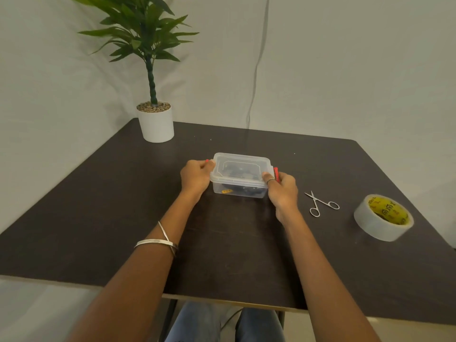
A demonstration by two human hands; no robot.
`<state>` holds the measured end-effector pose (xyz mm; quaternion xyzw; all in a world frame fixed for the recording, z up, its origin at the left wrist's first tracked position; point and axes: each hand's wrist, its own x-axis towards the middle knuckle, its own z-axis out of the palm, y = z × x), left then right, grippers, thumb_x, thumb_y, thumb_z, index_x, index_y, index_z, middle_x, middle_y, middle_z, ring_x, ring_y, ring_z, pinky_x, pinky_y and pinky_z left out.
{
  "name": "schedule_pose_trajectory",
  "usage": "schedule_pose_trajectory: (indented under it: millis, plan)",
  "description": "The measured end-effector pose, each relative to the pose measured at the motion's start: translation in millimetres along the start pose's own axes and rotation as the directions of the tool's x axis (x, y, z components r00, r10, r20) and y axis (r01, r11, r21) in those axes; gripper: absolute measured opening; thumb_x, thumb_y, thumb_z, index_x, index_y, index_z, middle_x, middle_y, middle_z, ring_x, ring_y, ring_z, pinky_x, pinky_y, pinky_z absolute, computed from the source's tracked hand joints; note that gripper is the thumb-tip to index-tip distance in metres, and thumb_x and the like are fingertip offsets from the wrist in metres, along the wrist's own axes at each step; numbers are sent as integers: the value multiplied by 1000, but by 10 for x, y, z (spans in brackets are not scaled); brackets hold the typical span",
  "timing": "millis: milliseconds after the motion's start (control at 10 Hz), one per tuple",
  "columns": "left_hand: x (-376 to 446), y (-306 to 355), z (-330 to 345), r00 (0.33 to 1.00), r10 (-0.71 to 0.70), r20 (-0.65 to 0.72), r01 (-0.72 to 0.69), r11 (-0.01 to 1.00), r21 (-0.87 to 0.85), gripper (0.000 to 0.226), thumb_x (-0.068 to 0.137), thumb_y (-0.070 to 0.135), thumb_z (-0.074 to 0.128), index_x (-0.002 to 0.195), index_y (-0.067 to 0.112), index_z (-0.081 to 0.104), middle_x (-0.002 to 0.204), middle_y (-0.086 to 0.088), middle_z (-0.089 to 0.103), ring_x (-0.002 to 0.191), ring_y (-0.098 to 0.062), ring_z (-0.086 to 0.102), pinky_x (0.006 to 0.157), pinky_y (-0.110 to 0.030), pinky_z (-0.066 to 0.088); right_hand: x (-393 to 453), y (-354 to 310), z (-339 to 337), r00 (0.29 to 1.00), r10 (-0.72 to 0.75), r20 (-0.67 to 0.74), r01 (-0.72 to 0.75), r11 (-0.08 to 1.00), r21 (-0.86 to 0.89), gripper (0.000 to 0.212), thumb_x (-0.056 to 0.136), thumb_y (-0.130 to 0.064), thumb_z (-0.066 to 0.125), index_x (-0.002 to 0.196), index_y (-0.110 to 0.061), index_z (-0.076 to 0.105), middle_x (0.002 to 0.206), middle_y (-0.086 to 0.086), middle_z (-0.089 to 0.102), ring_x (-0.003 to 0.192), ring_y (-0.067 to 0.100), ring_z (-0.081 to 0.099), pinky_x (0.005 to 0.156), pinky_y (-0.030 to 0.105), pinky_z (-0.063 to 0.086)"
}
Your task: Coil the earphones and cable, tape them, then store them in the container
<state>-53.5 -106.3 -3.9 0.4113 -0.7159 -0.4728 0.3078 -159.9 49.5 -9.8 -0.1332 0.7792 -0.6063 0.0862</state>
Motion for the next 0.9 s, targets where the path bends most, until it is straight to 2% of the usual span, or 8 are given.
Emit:
schedule_pose_trajectory:
  millis: [100, 200, 300, 500, 600, 700, 800, 900]
  plan:
    - [-31, 29, 84, 990, 126, -70, -110, 973, 202, 43, 98, 26, 46, 75, -4, 65, 73, -16, 60, 63, -25, 54, 53, -35, 39, -32, 24, 57, 983, -165, -80, 151, 976, -159, 28, 90, -23, 59, 67, -7, 55, 74, 11, 52, 75, 23, 46, 60, 30, 35]
    - [-35, 65, 104, 983, 146, -110, -107, 947, 302, 41, 98, 26, 44, 85, -5, 67, 89, -21, 62, 68, -22, 50, 54, -26, 33, -33, -3, 57, 967, -240, -82, 212, 942, -261, 27, 91, -21, 58, 78, 2, 64, 77, 14, 54, 78, 26, 49, 64, 29, 31]
    - [-57, 100, 80, 977, 188, -98, -140, 918, 372, 38, 98, 24, 46, 90, -6, 68, 99, -21, 60, 73, -18, 49, 59, -24, 32, -34, -42, 46, 951, -300, -68, 254, 890, -377, 27, 92, -16, 55, 85, 7, 66, 90, 22, 59, 83, 30, 49, 66, 22, 26]
    - [-72, 177, 62, 967, 239, -89, -169, 861, 479, 31, 99, 20, 44, 103, -4, 64, 114, -13, 53, 83, -17, 47, 68, -23, 36, -88, -158, 62, 923, -381, -41, 291, 766, -574, 25, 92, -3, 46, 89, 15, 63, 108, 25, 50, 97, 37, 49, 64, 19, 17]
    - [-49, 160, 26, 953, 292, -77, -202, 804, 559, 32, 97, 22, 47, 92, -1, 67, 98, -13, 57, 75, -17, 51, 63, -27, 38, -93, -213, -3, 925, -380, 13, 307, 728, -613, 28, 94, -11, 47, 91, 12, 64, 108, 25, 52, 98, 36, 51, 64, 20, 22]
    - [21, 164, -29, 949, 308, -68, -196, 745, 638, 35, 93, 34, 51, 80, 6, 67, 78, -10, 62, 73, -26, 63, 64, -35, 50, -49, -306, -124, 931, -357, 77, 291, 598, -747, 38, 96, -32, 51, 100, 4, 63, 108, 25, 60, 100, 41, 57, 81, 40, 42]
    - [121, 213, -53, 941, 319, -115, -157, 711, 685, 40, 92, 49, 52, 90, 13, 70, 87, -7, 67, 88, -28, 64, 82, -42, 49, 52, -426, -229, 946, -316, 78, 229, 476, -849, 54, 93, -55, 47, 103, -5, 61, 110, 22, 63, 105, 42, 58, 95, 48, 37]
    - [262, 213, 75, 914, 397, -82, -246, 705, 665, 35, 94, 40, 50, 85, 13, 71, 81, -6, 66, 79, -24, 63, 75, -42, 53, 251, -476, -188, 970, -243, 16, 150, 547, -824, 57, 93, -60, 40, 87, -6, 59, 101, 22, 65, 98, 43, 60, 93, 49, 38]
